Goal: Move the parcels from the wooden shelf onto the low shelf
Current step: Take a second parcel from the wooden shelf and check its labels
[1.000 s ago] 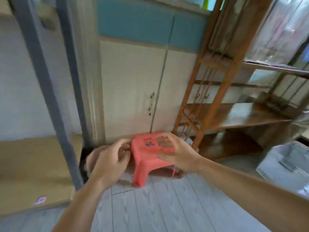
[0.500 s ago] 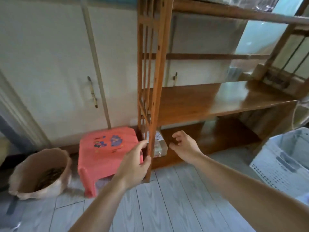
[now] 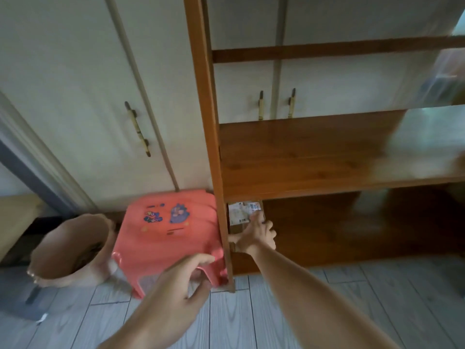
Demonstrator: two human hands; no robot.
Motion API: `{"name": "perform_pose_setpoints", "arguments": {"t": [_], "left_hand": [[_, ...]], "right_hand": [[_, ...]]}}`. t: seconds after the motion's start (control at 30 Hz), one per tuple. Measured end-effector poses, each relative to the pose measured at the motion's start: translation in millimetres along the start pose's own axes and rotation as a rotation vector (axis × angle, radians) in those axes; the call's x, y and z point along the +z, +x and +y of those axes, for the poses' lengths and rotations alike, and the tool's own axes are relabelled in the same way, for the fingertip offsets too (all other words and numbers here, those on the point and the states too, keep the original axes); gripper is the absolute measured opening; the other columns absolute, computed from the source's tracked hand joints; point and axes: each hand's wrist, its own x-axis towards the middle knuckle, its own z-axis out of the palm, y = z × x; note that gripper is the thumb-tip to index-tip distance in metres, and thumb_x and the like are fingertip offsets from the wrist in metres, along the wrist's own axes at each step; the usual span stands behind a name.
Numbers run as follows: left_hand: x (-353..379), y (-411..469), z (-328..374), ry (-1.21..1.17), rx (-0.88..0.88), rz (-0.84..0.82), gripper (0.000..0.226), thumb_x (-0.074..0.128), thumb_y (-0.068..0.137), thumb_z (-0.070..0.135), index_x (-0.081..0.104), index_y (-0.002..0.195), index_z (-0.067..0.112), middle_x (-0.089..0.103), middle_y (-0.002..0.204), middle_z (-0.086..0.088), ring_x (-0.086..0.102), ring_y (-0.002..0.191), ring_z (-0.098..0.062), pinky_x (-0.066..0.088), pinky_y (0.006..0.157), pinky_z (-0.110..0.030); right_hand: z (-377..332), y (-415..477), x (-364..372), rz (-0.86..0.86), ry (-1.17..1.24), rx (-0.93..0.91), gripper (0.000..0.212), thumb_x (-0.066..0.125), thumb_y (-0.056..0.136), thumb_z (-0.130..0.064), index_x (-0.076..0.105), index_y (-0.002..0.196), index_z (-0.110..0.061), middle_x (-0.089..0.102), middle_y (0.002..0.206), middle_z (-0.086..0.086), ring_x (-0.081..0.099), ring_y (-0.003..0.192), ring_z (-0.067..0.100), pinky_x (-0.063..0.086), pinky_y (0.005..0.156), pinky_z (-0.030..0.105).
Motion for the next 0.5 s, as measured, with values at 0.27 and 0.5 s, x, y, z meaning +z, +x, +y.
{"name": "perform_pose_setpoints", "arguments": {"t": [0.27,0.5], "left_hand": [[49.4,19.2,41.1,-0.473,-0.296,-0.151,0.023,0.058,0.101,0.042,0.057,0.124,0.046,0.065,0.13,0.011,0.064,0.1,0.003,0.055,0.078,-0.023],[82.6,9.9,109.6,-0.987,-0.107,-0.336,0.069,0.083,0.083,0.039,0.047,0.138,0.058,0.075,0.128,0.004,0.077,0.104,-0.024,0.062,0.071,-0.037]], "right_hand": [[87.9,-111.9,-95.3,0.068,0.094,-0.112,0.097,0.082,0.049,-0.058,0.033,0.13,-0.034,0.052,0.126,-0.002,0.051,0.119,0.021,0.054,0.097,0.043],[109.7,-225.0,-184.1,0.049,0.453,-0.461,0.067,0.067,0.075,-0.072,0.035,0.133,-0.06,0.062,0.125,-0.025,0.065,0.113,0.002,0.06,0.084,0.024]]}}
